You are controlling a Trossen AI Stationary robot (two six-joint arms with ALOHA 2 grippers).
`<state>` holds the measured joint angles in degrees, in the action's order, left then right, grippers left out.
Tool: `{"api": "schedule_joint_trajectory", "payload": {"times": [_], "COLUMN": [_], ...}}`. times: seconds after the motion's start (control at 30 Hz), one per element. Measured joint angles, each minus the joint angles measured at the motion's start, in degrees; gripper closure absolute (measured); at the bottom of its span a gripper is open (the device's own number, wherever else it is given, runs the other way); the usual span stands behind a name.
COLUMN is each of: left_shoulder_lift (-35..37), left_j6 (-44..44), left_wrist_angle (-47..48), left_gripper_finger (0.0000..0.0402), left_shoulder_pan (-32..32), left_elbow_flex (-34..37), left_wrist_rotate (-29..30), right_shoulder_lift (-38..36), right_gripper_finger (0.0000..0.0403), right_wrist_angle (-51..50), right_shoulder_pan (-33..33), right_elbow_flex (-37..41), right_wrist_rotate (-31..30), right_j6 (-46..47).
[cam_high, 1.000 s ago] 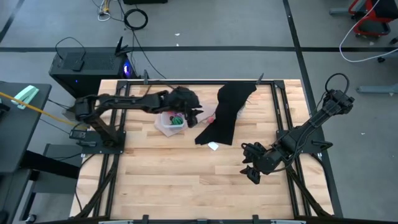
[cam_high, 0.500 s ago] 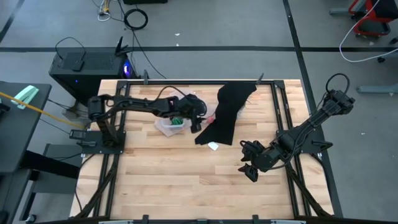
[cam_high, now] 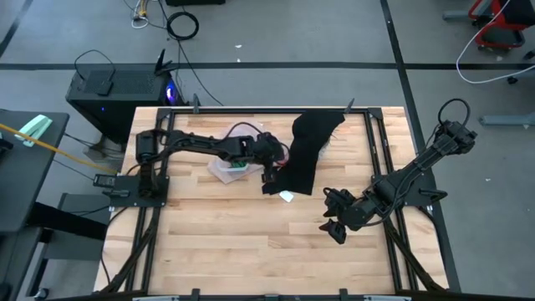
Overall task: Pick and placing Produce into tupperware
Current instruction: Put the pink peach into the transparent bin
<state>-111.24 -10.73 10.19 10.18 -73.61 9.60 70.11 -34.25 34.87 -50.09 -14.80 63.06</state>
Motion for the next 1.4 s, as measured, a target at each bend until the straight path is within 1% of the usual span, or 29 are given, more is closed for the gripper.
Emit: {"api": "schedule_joint_trajectory", "payload": {"times": [0.07,0.3,0.4,0.5,0.63,0.67,0.93,1.03,1.17,1.27,1.33,1.4], "left_shoulder_lift": [-0.2,-1.9,-2.8,-3.0,-3.3,-3.3,-3.3,-3.3,-3.3,-3.3,-4.3,-4.7], "left_j6": [-1.2,-1.6,-2.2,-2.7,-6.9,-8.1,-12.3,-13.7,-14.2,-14.4,-14.4,-14.4], "left_wrist_angle": [0.1,-1.6,-1.0,-1.2,-2.4,-2.9,-3.1,-3.1,-3.1,-3.4,-4.9,-3.3], "left_gripper_finger": [0.0109,0.0116,0.0117,0.0117,0.0118,0.0118,0.0118,0.0118,0.0118,0.0118,0.0118,0.0118], "left_shoulder_pan": [-0.4,-1.1,-1.4,-1.8,-2.6,-2.7,-3.1,-3.1,-3.0,-3.1,-3.3,-3.5], "left_elbow_flex": [-0.1,-0.2,0.0,0.0,0.0,0.0,0.0,0.0,0.0,0.0,-0.2,-0.2], "left_wrist_rotate": [1.1,1.8,2.2,3.7,8.4,8.6,8.6,7.5,7.5,9.1,11.5,12.8], "right_shoulder_lift": [0.0,0.0,0.0,0.0,0.0,0.0,0.0,0.0,0.0,0.0,0.0,0.0], "right_gripper_finger": [0.0144,0.0144,0.0144,0.0144,0.0144,0.0144,0.0144,0.0144,0.0144,0.0144,0.0144,0.0144], "right_wrist_angle": [0.0,0.0,0.0,0.0,0.0,0.0,0.0,0.0,0.0,0.0,0.0,0.0], "right_shoulder_pan": [0.0,0.0,0.0,0.0,0.0,0.0,0.0,0.0,0.0,0.0,0.0,0.0], "right_elbow_flex": [0.0,0.0,0.0,0.0,0.0,0.0,0.0,0.0,0.0,0.0,0.0,0.0], "right_wrist_rotate": [-0.2,-0.2,-0.2,-0.2,-0.2,-0.2,-0.2,-0.2,-0.2,-0.2,-0.2,-0.2], "right_j6": [0.0,-0.2,-0.2,-0.2,-0.2,-0.2,-0.5,-0.6,-0.6,-0.6,-0.6,-0.6]}}
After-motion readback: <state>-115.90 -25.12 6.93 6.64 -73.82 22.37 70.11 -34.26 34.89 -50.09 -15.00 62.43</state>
